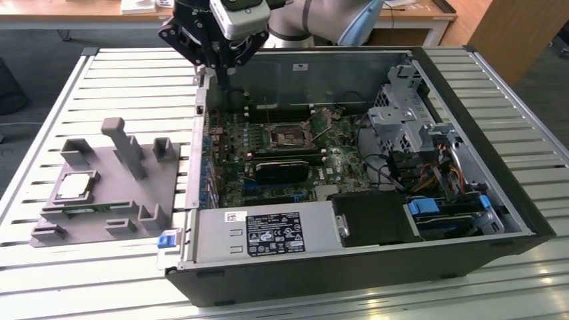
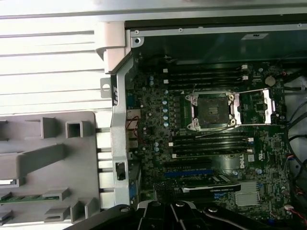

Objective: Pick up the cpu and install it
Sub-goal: 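Reach for the cpu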

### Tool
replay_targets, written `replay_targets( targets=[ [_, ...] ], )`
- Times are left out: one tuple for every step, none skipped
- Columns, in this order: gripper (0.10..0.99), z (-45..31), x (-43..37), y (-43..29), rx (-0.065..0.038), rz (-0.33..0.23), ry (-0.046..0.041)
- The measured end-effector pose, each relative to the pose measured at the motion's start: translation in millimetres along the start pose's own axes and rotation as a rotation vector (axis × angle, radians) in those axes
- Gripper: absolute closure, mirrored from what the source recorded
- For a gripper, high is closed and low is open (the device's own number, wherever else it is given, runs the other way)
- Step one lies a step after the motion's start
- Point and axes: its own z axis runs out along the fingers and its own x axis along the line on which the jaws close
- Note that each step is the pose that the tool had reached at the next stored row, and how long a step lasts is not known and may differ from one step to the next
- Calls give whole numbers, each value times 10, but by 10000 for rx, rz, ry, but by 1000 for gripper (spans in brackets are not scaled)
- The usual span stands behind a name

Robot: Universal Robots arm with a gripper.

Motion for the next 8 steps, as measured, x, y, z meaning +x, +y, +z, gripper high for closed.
replay_targets(
  targets=[
    [980, 0, 5, 0, 1, 0, 1],
    [980, 0, 10, -1, 0, 0, 1],
    [980, 1, 14, -1, 0, -1, 1],
    [980, 1, 19, -2, 0, 0, 1],
    [980, 1, 23, -2, 0, -1, 2],
    [980, 2, 28, -2, 0, -1, 2],
    [980, 2, 32, -3, 1, -1, 2],
    [980, 2, 37, -3, 1, -1, 2]
  ],
)
